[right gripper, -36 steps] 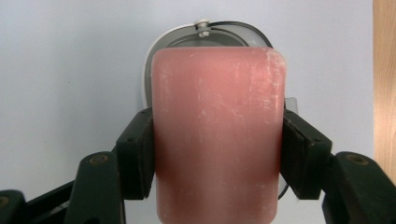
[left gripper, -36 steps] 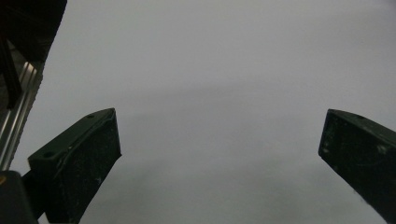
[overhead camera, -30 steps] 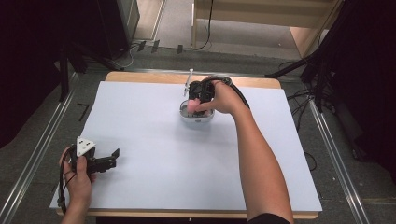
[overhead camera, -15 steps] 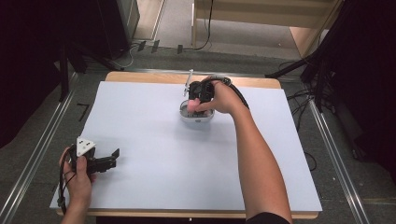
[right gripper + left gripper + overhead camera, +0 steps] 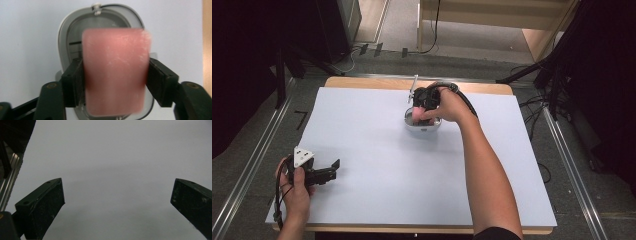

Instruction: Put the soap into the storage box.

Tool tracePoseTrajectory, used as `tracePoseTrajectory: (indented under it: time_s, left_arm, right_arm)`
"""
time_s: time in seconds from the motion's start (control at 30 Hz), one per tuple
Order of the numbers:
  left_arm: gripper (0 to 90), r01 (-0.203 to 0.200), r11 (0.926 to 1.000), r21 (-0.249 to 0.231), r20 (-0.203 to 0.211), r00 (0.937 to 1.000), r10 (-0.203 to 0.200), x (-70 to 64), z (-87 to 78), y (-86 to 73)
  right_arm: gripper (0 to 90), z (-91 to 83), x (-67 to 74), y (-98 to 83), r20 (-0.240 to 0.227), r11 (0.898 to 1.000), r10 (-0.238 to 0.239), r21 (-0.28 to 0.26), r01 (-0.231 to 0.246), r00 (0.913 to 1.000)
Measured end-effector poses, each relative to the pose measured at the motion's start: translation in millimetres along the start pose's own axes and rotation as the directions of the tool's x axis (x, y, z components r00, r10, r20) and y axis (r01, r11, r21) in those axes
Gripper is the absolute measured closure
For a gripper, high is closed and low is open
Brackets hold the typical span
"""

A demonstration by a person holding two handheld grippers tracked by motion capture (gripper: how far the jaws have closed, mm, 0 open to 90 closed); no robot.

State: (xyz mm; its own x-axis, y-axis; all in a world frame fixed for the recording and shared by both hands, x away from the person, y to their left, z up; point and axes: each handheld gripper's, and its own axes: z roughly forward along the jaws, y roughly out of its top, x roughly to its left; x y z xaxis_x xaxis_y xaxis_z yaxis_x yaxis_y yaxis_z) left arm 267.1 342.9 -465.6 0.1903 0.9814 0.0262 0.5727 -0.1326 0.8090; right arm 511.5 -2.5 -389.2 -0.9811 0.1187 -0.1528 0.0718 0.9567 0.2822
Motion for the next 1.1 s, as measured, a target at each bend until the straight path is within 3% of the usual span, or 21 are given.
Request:
tracePoseTrajectory:
  time_s: [0.3, 0.4, 0.5, 0.67, 0.9, 1.0, 1.1]
  left_arm:
    - [0.0, -0.002, 1.0000, 0.000, 0.000, 1.0000, 0.002, 0.0, 0.0, 0.0]
    - [0.0, -0.001, 1.0000, 0.000, 0.000, 1.0000, 0.001, 0.1, 0.0, 0.0]
    - [0.0, -0.004, 1.0000, 0.002, 0.000, 1.0000, 0.004, -0.1, 0.0, 0.1]
    - [0.0, -0.006, 1.0000, 0.002, -0.001, 1.0000, 0.006, -0.2, -0.1, 0.1]
    - [0.0, -0.008, 1.0000, 0.005, -0.007, 0.9999, 0.008, -0.6, -0.1, 0.1]
    - [0.0, -0.006, 1.0000, 0.002, -0.002, 1.0000, 0.006, -0.3, 0.0, 0.1]
    - [0.0, -0.005, 1.0000, 0.002, -0.002, 1.0000, 0.005, -0.2, -0.1, 0.1]
  right_arm:
    - [31.4, -14.5, -3.8, -7.2, 0.050, 0.995, 0.087, -0.043, -0.085, 0.9949]
    - [32.0, -17.7, -1.0, -11.7, 0.050, 0.989, 0.135, -0.064, -0.132, 0.9896]
    - [33.6, -20.1, 3.6, -14.8, 0.055, 0.988, 0.138, -0.077, -0.134, 0.9889]
    - [38.9, -26.4, 11.7, -19.9, 0.048, 0.979, 0.183, -0.104, -0.177, 0.9820]
    - [30.3, -29.5, 26.2, -23.1, 0.037, 0.976, 0.194, -0.103, -0.190, 0.9802]
    - [25.0, -30.0, 31.3, -26.4, 0.039, 0.971, 0.215, -0.119, -0.210, 0.9758]
    - [20.7, -31.5, 36.0, -32.5, -0.014, 0.943, 0.293, -0.161, -0.292, 0.9559]
